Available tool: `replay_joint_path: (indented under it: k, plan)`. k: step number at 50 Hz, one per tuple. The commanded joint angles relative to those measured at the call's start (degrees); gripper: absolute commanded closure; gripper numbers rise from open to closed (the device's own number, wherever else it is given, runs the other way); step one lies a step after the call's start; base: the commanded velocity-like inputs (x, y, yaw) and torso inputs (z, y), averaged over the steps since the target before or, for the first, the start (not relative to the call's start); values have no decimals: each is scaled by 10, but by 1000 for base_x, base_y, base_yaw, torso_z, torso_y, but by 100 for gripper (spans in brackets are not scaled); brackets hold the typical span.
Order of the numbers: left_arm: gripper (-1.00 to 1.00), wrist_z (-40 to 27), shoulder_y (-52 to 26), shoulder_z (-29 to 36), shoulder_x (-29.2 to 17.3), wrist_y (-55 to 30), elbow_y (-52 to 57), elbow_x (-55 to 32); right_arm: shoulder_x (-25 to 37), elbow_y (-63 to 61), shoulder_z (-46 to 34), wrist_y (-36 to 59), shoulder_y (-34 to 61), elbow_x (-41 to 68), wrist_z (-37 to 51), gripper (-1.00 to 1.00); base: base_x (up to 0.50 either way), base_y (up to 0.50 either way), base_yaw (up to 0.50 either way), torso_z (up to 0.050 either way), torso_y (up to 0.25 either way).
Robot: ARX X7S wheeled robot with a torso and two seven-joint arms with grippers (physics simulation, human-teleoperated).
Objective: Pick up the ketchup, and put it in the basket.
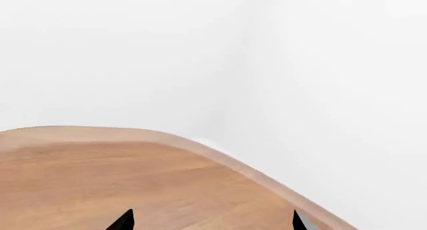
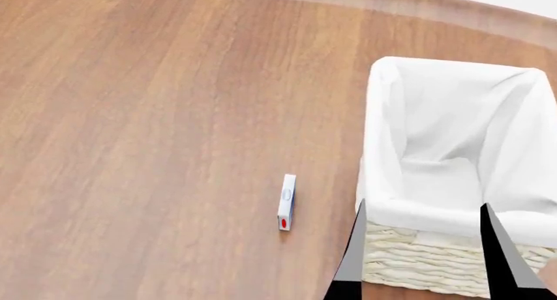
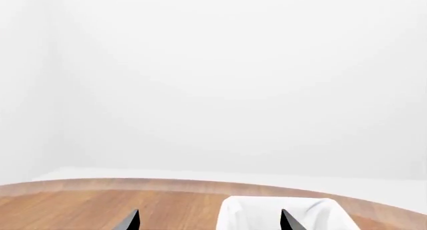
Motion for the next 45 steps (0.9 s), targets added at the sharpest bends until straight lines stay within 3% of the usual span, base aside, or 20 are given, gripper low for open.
replay_joint_path:
  k: [1, 45]
  plan:
    - [-100, -21, 13, -26, 20, 31, -22, 9, 8, 3, -5, -6, 1, 4, 8, -100, 0, 0, 0, 0, 0]
    - [-100, -74, 28, -74, 37, 67, -63, -13, 31, 3, -23, -17, 7, 14, 34, -100, 0, 0, 0, 0, 0]
